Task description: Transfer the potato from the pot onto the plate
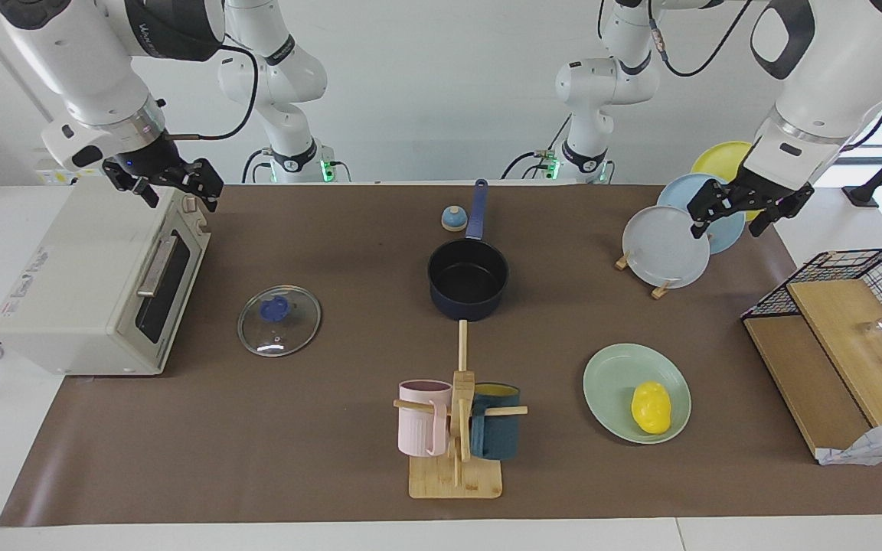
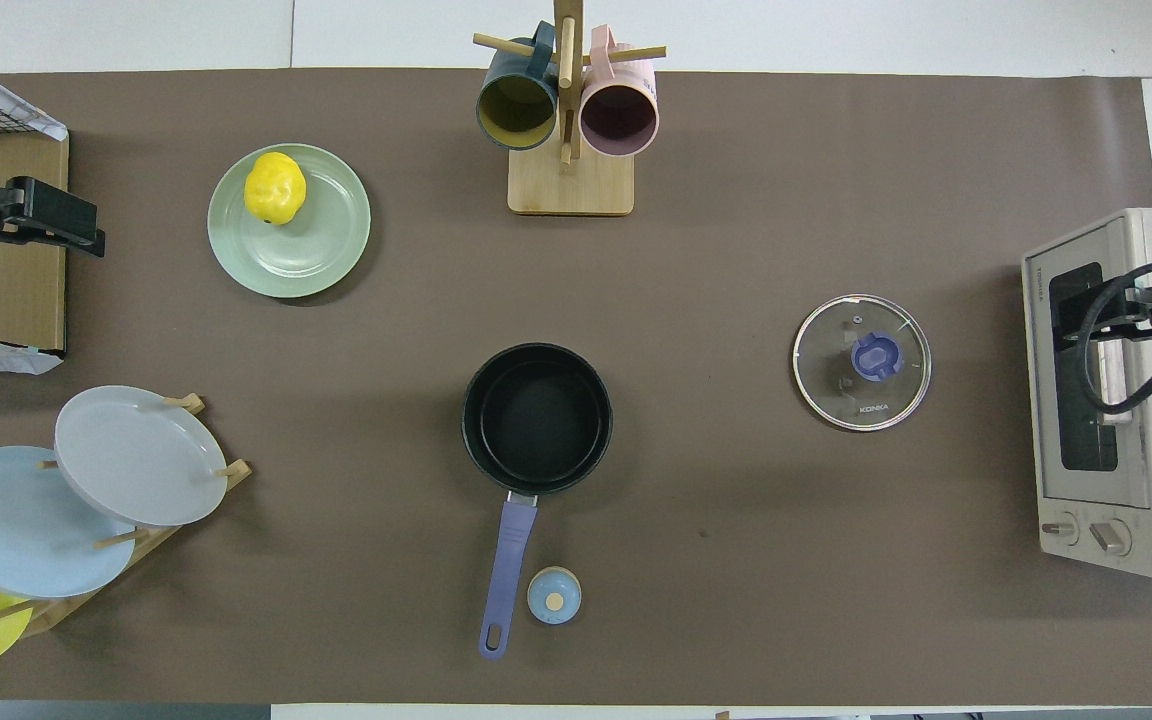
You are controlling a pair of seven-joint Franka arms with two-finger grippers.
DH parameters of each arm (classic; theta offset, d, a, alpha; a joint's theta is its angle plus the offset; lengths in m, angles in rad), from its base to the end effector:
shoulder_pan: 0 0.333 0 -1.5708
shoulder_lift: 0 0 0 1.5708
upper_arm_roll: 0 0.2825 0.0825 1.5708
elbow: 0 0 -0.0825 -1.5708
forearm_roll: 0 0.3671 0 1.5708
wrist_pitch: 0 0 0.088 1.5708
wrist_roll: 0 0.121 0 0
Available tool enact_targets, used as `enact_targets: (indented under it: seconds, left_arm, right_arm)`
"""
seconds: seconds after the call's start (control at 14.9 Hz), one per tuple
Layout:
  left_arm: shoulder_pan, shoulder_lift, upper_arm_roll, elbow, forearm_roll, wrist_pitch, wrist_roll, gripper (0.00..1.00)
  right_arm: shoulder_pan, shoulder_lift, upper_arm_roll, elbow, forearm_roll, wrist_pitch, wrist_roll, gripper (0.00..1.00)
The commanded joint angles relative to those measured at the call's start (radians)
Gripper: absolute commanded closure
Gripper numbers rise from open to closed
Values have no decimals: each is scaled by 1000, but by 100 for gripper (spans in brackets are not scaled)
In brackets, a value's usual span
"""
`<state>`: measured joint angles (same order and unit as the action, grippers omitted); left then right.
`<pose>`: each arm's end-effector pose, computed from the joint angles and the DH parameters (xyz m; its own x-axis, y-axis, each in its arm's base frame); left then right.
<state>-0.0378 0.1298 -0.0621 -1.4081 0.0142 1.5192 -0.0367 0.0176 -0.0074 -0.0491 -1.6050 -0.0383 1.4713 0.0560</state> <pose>0.5658 -0.0527 0.5745 0.9979 -0.0620 -0.0182 -0.0622 -0.9980 -0.0068 0.5212 -0.0215 0.5577 0.9882 -0.0908 -0.1236 -0.0859 -0.9953 0.0449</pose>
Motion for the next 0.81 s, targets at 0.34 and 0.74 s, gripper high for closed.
enact_targets:
  seconds: [0.34,0.74]
  left_arm:
    - [-8,-156,-7,-250,18,21,-25,0]
    - [-8,-186,-8,-173,10,-88,-22,0]
  right_arm:
    - [-13,-16,6,-19,15,9,1,0]
    - [-13,-16,6,-19,15,9,1,0]
